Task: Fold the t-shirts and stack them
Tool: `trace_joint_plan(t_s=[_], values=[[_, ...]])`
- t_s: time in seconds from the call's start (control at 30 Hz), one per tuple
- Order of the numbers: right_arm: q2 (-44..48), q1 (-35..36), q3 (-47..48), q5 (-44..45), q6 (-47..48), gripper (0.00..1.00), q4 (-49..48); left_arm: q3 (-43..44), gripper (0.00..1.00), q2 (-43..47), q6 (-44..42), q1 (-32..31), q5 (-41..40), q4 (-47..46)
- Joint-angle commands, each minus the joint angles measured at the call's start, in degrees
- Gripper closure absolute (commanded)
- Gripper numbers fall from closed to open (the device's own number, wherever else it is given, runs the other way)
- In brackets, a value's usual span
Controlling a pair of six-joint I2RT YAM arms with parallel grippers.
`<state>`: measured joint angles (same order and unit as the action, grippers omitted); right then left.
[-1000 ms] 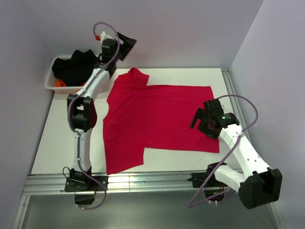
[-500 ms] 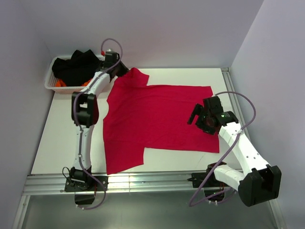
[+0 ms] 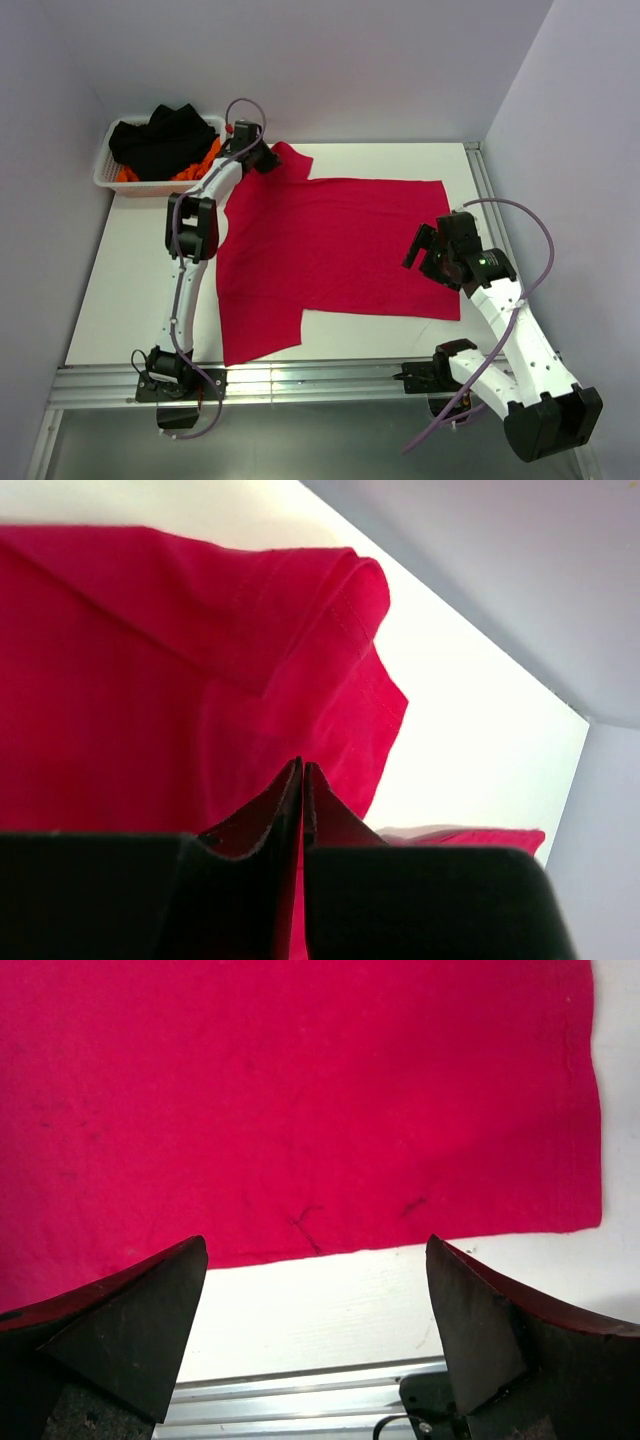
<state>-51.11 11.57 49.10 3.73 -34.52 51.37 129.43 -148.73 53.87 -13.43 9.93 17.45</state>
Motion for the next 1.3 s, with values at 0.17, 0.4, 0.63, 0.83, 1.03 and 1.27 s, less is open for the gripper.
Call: trace_joint_plan(t_s=[0.17,0.4,0.63,0.83,1.03,1.27], values=[[0.49,-0.32,2.49,2.69,0.16,0.04,3.29,7.07,0.91,-6.66,3.88,-1.86,-4.39,-0.05],[-0.39,-0.24,2.58,2.87,-0.19,0.04,3.73,6.54,0.91,-7.02,5.63,-1.69,-9.31,-2.68],[-1.80,-0.32,2.67,3.30,-0.28,0.04,3.82,7.60,0.92,-7.55,9.85,0.77,-9.06,-6.73],[-3.55,-0.32,2.40,3.74,-0.28,0.04,3.21,6.62,0.92,-5.52,10.38,2.00,-8.79,-10.16],[-5.75,-0.32,3.46,3.66,0.07,0.04,2.77,8.38,0.91,-7.72,11.44,3.32,-8.79,-10.42],[-6.46,-0.32,3.72,4.62,0.77,0.03,3.73,11.46,0.89,-10.88,11.52,4.82,-9.67,-11.56]])
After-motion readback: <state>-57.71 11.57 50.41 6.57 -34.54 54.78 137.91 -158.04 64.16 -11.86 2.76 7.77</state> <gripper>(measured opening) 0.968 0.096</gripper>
